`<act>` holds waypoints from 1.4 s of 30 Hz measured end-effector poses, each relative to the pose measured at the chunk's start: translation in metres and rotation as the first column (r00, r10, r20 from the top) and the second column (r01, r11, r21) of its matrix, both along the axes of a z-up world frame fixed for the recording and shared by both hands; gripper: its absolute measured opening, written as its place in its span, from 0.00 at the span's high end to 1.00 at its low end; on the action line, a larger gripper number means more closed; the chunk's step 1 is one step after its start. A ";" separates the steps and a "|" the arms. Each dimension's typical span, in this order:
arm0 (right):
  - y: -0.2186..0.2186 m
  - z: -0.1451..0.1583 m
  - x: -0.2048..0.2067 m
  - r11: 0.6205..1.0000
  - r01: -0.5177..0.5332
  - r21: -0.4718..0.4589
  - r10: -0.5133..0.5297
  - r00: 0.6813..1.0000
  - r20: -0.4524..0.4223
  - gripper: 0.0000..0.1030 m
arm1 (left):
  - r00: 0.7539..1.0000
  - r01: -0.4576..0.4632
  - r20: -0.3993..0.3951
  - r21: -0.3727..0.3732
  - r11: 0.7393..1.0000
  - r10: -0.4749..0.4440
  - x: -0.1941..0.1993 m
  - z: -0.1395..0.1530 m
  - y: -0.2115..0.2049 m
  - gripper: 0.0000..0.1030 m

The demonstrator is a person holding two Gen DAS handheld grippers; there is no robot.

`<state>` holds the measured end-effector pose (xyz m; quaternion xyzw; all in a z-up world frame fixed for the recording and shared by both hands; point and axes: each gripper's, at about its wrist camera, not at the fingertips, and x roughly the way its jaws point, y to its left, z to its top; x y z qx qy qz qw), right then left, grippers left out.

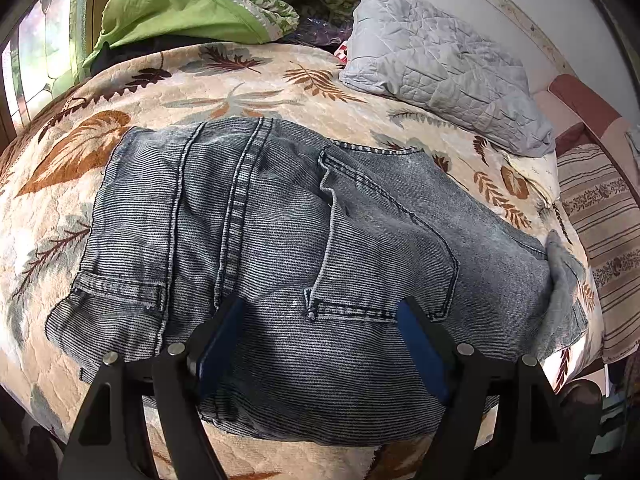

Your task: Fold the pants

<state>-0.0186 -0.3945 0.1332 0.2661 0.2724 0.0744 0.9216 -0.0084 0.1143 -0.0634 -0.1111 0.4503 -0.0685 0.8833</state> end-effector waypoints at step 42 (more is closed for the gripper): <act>0.037 -0.041 0.101 0.989 0.150 -0.013 -0.150 0.972 -0.180 0.88 | 0.998 0.010 0.060 -0.053 0.999 -0.007 -0.006 0.004 0.003 0.16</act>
